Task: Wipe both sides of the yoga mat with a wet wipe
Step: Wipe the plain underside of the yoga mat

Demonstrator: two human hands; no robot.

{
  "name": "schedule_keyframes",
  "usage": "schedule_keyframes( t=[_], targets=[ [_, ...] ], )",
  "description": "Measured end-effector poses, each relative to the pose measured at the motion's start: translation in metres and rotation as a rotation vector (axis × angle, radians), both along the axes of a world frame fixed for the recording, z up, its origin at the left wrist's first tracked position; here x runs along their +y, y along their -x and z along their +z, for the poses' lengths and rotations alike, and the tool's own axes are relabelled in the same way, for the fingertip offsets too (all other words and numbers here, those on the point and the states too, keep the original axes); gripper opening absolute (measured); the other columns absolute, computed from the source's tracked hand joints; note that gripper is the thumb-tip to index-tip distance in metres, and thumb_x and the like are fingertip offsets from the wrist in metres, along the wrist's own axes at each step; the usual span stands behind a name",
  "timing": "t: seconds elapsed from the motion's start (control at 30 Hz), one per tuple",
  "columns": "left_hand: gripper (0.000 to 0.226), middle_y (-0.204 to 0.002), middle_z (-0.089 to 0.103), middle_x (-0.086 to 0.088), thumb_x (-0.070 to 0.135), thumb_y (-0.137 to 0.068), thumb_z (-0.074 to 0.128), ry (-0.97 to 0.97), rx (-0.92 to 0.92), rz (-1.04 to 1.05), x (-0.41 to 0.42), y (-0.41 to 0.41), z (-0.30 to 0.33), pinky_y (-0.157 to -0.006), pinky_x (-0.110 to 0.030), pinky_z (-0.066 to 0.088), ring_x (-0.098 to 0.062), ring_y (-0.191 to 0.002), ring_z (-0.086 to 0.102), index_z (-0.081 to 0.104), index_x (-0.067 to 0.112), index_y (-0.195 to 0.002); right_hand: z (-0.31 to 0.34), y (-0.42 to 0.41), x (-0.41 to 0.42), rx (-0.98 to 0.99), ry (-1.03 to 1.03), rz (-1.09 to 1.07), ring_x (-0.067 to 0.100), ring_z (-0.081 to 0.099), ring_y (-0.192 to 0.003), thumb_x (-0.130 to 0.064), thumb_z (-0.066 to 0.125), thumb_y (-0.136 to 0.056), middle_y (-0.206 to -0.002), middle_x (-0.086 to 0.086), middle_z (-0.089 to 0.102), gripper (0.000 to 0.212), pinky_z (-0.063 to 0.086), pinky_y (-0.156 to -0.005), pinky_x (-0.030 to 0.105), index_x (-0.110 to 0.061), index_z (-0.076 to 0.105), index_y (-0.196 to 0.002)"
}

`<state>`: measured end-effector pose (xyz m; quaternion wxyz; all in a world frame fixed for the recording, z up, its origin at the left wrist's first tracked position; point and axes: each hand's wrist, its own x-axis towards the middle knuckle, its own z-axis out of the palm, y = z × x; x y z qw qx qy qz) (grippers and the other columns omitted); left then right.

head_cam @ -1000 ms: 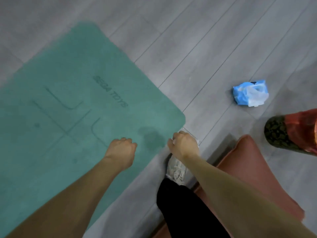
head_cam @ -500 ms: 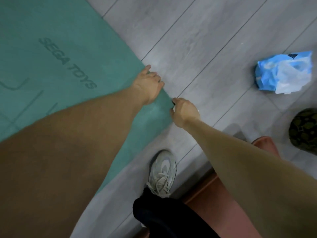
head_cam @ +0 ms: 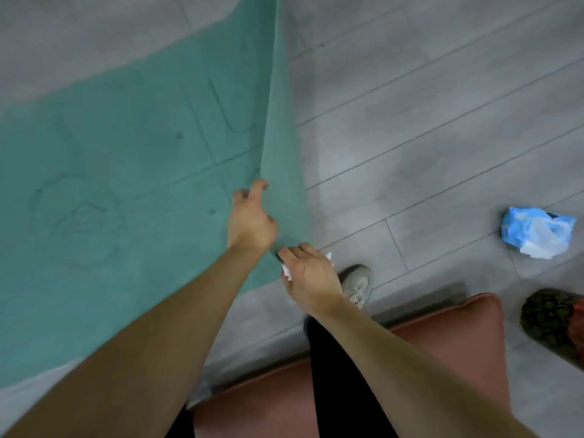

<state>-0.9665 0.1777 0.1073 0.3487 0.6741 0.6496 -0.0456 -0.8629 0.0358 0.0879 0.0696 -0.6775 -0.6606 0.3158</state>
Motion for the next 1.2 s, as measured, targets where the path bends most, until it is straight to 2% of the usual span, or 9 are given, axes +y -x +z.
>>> schedule_keyframes(
  t=[0.1,0.23,0.37,0.43,0.6,0.73,0.87,1.07,1.2],
  targets=[
    [0.067,-0.078,0.057,-0.005,-0.001,-0.078,0.057,0.022,-0.025,0.101,0.01,0.108,0.03,-0.075,-0.044,0.057,-0.04,-0.083,0.066,0.049,0.033,-0.135,0.037,0.083,0.013,0.072,-0.013,0.132,0.029,0.067,-0.088,-0.037,0.063,-0.095,-0.096,0.003,0.072,0.028,0.056,-0.069,0.037,-0.017,0.066,-0.114],
    [0.068,-0.091,0.072,-0.006,0.002,-0.083,0.062,-0.072,-0.057,0.288,0.019,0.258,0.053,-0.082,-0.047,0.057,-0.038,-0.092,0.069,0.039,0.03,-0.141,0.065,0.188,0.026,0.042,0.082,0.302,0.025,0.067,-0.098,-0.053,0.049,-0.102,-0.106,0.001,0.072,0.041,0.053,-0.076,0.037,-0.019,0.068,-0.116],
    [0.032,-0.097,0.078,-0.008,0.011,-0.084,0.073,-0.027,-0.058,0.488,0.014,0.429,0.061,-0.091,-0.04,0.056,-0.033,-0.101,0.072,0.068,0.016,-0.116,0.079,0.308,0.037,-0.057,0.141,0.389,0.026,0.064,-0.104,-0.041,0.045,-0.106,-0.107,0.003,0.068,0.032,0.053,-0.08,0.039,-0.017,0.067,-0.11],
    [0.013,-0.091,0.077,-0.008,0.016,-0.084,0.073,0.012,-0.038,0.513,-0.001,0.509,0.068,-0.087,-0.04,0.058,-0.033,-0.096,0.072,0.071,0.016,-0.096,0.084,0.368,0.039,-0.116,0.144,0.419,0.026,0.063,-0.105,-0.04,0.046,-0.105,-0.108,0.003,0.067,0.031,0.052,-0.081,0.039,-0.018,0.067,-0.109],
    [0.016,-0.092,0.072,-0.014,0.029,-0.095,0.06,-0.009,0.106,0.443,-0.057,0.671,0.085,-0.072,-0.043,0.053,-0.041,-0.09,0.067,0.052,0.022,-0.107,0.096,0.513,0.036,-0.177,0.108,0.568,0.028,0.062,-0.105,-0.043,0.059,-0.095,-0.109,0.005,0.066,0.032,0.052,-0.082,0.04,-0.017,0.066,-0.113],
    [0.02,-0.089,0.069,-0.018,0.031,-0.099,0.055,-0.053,0.148,0.491,-0.098,0.746,0.097,-0.066,-0.042,0.049,-0.043,-0.084,0.066,0.046,0.027,-0.116,0.105,0.597,0.029,-0.192,0.053,0.674,0.031,0.066,-0.093,-0.041,0.073,-0.085,-0.098,0.007,0.067,0.034,0.055,-0.073,0.04,-0.014,0.068,-0.106],
    [0.021,-0.09,0.072,-0.013,0.033,-0.098,0.056,-0.055,0.142,0.552,-0.124,0.786,0.113,-0.068,-0.041,0.052,-0.042,-0.085,0.067,0.044,0.032,-0.116,0.123,0.649,0.017,-0.124,0.041,0.726,0.029,0.064,-0.101,-0.047,0.068,-0.09,-0.106,0.005,0.067,0.039,0.054,-0.08,0.041,-0.017,0.066,-0.114],
    [0.023,-0.084,0.072,-0.007,0.036,-0.094,0.056,-0.08,0.182,0.619,-0.137,0.832,0.133,-0.069,-0.041,0.055,-0.04,-0.083,0.067,0.043,0.033,-0.112,0.135,0.689,0.001,-0.12,0.001,0.886,0.027,0.066,-0.098,-0.061,0.065,-0.084,-0.107,0.003,0.07,0.052,0.058,-0.08,0.041,-0.018,0.067,-0.114],
    [0.02,-0.081,0.07,-0.004,0.037,-0.09,0.055,-0.069,0.241,0.583,-0.132,0.848,0.142,-0.067,-0.039,0.054,-0.037,-0.078,0.065,0.042,0.031,-0.103,0.134,0.693,0.003,-0.147,0.014,0.999,0.027,0.066,-0.093,-0.05,0.068,-0.085,-0.103,0.004,0.069,0.041,0.058,-0.077,0.042,-0.018,0.067,-0.11]
  ],
)
